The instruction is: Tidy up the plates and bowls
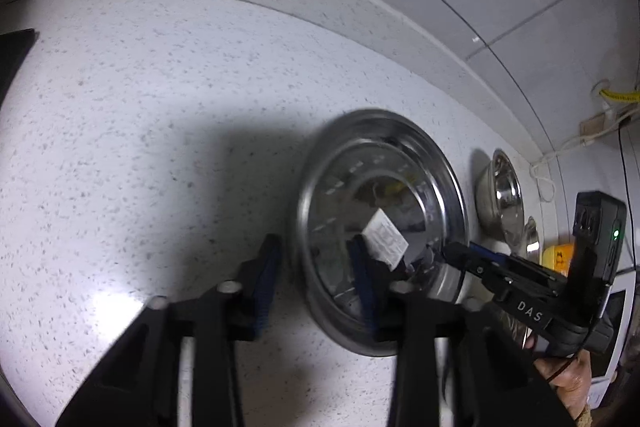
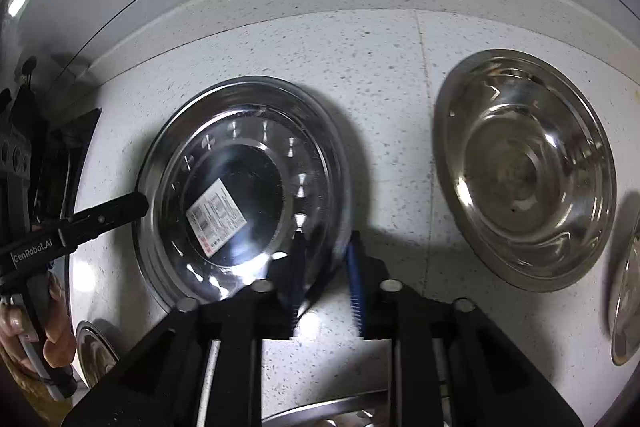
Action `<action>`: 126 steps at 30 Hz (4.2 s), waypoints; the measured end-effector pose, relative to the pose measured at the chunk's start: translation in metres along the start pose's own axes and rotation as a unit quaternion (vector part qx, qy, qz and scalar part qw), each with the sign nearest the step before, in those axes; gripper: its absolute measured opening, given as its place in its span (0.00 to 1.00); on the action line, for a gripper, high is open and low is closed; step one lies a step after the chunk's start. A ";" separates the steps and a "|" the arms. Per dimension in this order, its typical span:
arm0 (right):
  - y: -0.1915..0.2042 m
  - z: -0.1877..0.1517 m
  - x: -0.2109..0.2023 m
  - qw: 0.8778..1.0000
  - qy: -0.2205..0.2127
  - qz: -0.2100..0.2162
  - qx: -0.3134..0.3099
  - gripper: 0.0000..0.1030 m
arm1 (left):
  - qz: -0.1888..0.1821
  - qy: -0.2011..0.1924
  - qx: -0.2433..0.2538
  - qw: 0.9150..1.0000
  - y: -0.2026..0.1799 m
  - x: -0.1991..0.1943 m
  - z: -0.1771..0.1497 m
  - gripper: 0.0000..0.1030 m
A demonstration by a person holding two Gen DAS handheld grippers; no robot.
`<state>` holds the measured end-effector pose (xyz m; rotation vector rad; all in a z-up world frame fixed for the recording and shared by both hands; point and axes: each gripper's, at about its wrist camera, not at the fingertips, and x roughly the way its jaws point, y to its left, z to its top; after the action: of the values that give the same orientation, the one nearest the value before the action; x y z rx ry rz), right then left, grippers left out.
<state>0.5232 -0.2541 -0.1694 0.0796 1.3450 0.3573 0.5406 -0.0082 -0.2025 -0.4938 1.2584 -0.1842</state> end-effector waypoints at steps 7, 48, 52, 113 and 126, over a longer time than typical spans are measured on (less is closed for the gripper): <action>0.012 -0.002 0.001 1.000 -0.008 -0.007 0.000 0.12 | 0.012 -0.005 0.008 1.000 0.011 -0.010 -0.014 0.09; 0.164 -0.225 -0.057 0.999 0.005 0.005 -0.046 0.14 | 0.038 0.000 0.072 0.997 0.104 -0.181 -0.234 0.14; 0.168 -0.222 -0.072 0.999 -0.014 -0.002 -0.048 0.17 | 0.051 -0.026 0.092 0.994 0.098 -0.193 -0.231 0.15; -0.124 -0.144 -0.091 0.998 -0.041 0.029 0.043 0.54 | 0.027 0.045 0.023 0.998 -0.142 0.019 -0.135 0.60; -0.128 -0.152 -0.092 0.996 -0.040 0.037 0.077 0.18 | -0.001 0.085 -0.004 0.996 -0.137 0.033 -0.139 0.09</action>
<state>0.3866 -0.4245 -0.1515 0.2697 1.2913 0.3098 0.4378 -0.1771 -0.1995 -0.4947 1.4254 -0.2258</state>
